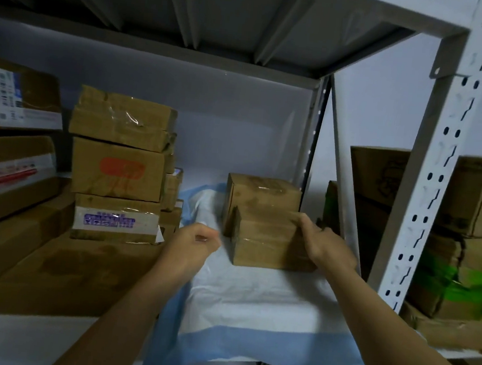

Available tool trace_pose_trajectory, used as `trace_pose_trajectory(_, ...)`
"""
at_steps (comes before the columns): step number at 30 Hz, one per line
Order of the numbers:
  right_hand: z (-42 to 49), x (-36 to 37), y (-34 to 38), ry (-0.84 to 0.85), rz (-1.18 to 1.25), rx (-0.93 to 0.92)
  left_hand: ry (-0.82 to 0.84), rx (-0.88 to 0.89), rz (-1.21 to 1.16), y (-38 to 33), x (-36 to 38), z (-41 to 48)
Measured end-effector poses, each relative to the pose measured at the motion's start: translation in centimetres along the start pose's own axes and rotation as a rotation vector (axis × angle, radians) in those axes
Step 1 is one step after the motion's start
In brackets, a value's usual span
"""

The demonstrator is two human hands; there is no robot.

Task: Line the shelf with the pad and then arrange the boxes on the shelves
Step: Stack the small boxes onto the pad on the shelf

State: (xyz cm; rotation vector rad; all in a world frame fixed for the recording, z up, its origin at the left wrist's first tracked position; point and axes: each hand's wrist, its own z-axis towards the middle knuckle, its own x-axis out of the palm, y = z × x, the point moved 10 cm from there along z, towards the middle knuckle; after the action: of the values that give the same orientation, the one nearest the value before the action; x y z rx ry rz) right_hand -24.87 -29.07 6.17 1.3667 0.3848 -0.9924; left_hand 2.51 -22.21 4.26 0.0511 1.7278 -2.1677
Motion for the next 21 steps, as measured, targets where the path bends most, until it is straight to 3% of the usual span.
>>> trace_pose_trajectory(10, -0.5, -0.4, 3.5, -0.247, -0.218, -0.172, -0.037, -0.002, -0.011, 0.3, -0.2, -0.7)
trace_pose_trajectory(14, -3.4, -0.8, 7.1, -0.396, -0.136, -0.321, -0.069, 0.032, -0.016, -0.3, -2.1, -1.7)
trace_pose_trajectory(16, -5.0, 1.1, 10.1, -0.273, -0.055, -0.446, -0.122, 0.061, -0.026, -0.7, -4.0, -2.5)
trace_pose_trajectory(21, -12.7, 10.0, 16.7, 0.474, 0.207, -0.677, -0.242, 0.082, 0.152, -0.2, -9.6, -4.6)
